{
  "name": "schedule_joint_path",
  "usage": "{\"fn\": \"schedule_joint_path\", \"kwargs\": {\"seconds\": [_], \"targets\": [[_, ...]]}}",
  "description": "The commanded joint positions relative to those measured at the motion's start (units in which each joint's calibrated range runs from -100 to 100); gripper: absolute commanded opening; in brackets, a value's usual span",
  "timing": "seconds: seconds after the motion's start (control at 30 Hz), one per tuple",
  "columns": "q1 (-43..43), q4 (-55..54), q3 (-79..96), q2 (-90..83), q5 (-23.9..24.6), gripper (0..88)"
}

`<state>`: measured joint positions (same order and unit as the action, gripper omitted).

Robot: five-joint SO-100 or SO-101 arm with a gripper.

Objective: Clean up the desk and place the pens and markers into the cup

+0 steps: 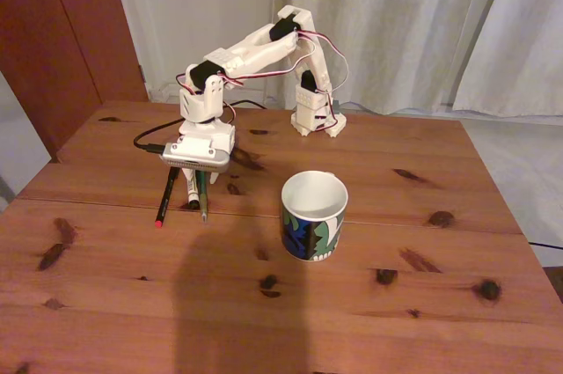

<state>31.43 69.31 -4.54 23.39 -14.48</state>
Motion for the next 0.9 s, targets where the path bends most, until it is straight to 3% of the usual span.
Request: {"fn": "schedule_joint_path", "kwargs": {"seconds": [0.0,0.23,0.5,0.87], "targets": [[0.22,-1.39,1.3,-0.51,-0.97,17.2],[1.1,-1.48,5.9,-0.59,-2.6,17.2],[1.83,-10.25,10.13,-0.59,-2.33,17.2],[1.91,-10.6,10.77,-0.68,-2.54,16.7]]}}
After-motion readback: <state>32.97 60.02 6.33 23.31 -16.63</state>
